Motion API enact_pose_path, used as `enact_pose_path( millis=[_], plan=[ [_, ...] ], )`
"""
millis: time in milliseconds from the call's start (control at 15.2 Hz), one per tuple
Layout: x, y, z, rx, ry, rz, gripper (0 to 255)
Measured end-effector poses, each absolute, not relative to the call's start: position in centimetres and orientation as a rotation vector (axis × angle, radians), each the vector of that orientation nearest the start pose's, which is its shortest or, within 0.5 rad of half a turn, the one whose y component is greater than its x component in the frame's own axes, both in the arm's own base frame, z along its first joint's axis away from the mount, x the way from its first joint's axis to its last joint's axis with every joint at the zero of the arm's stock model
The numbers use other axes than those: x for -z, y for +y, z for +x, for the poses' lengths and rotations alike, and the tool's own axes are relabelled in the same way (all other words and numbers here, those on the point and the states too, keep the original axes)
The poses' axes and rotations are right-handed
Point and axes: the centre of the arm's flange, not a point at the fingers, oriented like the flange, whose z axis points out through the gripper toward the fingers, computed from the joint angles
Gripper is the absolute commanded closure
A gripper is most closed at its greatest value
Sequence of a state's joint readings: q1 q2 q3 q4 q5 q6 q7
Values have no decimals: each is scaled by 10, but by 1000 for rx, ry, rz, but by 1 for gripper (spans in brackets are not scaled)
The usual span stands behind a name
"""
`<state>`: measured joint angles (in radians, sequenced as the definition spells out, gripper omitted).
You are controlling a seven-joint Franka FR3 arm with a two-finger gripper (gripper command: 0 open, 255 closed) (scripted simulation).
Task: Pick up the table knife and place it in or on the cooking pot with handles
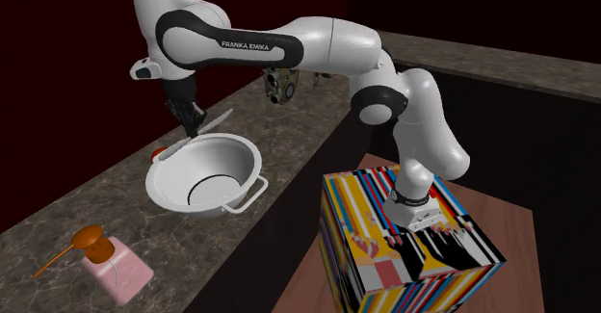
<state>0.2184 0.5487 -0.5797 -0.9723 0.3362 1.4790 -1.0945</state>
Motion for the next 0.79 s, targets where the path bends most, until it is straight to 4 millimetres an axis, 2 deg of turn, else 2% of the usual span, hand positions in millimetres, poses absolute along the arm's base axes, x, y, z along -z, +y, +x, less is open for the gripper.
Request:
enact_pose_path(
  millis=[198,792],
  plan=[
    [-577,-71,692,75,-1282,-2846,255],
    [-530,-69,692,75,-1282,-2846,255]
  ],
)
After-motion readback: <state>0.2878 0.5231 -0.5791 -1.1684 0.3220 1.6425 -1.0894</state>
